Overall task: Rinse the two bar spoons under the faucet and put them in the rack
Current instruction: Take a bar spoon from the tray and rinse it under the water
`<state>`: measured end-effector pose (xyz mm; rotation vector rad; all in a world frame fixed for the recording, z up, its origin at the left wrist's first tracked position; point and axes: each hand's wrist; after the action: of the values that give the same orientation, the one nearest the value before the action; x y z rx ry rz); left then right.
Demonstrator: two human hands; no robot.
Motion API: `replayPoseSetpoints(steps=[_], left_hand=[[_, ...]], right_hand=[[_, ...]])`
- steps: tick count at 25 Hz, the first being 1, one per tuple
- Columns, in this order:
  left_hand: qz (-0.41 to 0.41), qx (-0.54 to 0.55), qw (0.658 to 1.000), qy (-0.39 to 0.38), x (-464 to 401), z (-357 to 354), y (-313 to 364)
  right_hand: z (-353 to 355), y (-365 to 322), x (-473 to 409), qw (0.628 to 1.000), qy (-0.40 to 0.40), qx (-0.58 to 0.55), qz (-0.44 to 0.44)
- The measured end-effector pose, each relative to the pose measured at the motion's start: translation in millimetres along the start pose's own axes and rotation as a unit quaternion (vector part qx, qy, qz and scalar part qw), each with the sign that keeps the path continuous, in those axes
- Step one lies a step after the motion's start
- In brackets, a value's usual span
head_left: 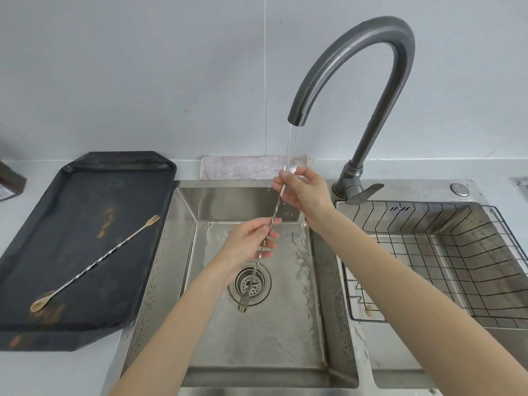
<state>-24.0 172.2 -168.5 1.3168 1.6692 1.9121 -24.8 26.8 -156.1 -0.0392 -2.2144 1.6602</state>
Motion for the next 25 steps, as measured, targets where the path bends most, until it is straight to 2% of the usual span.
replayPoseSetpoints(steps=[4, 10, 11, 12, 13, 15, 17, 19, 21, 25], left_hand=[[-0.003, -0.005, 1.000, -0.007, -0.4, -1.9, -1.6], [0.005, 0.025, 0.999, -0.026, 0.6, -2.1, -6.0], [0.001, 0.030, 0.999, -0.030, 1.6, -1.9, -5.4], [-0.006, 0.043, 0.998, -0.037, 2.7, -1.5, -3.8], [-0.016, 0.069, 0.996, -0.046, 3.1, -1.0, -1.1], [-0.031, 0.145, 0.987, -0.062, 3.9, 2.0, 5.6], [-0.030, 0.180, 0.981, -0.070, 4.6, 5.1, 10.1], [-0.018, 0.183, 0.980, -0.076, 5.9, 6.4, 11.3], [-0.014, 0.195, 0.978, -0.076, 5.7, 5.5, 12.5], [-0.034, 0.237, 0.970, -0.045, -1.2, 3.5, 21.9]], right_hand=[[4.5, -5.0, -4.0, 1.000, 0.005, 0.002, 0.016], [2.4, -14.2, -7.1, 0.997, -0.042, 0.021, 0.057], [3.1, -12.1, -8.2, 0.995, -0.042, 0.073, 0.060], [4.6, -9.5, -8.1, 0.982, -0.034, 0.172, 0.065], [7.0, -5.9, -7.3, 0.952, -0.030, 0.296, 0.077], [12.0, 5.0, -2.2, 0.856, -0.058, 0.499, 0.122], [18.2, 14.7, 2.5, 0.769, -0.100, 0.611, 0.160], [22.3, 20.5, 6.2, 0.718, -0.092, 0.666, 0.182], [22.9, 22.7, 8.0, 0.721, -0.079, 0.663, 0.183], [26.4, 32.4, 8.6, 0.776, -0.082, 0.615, 0.109]])
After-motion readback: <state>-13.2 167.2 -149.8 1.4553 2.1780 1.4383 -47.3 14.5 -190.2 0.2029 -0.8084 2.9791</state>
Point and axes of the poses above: each hand's wrist, its own x-axis away from the middle knuckle, its own z-axis out of the back of the hand, y = z × x, and after that the axes turned 14 degrees about -y, right-handed
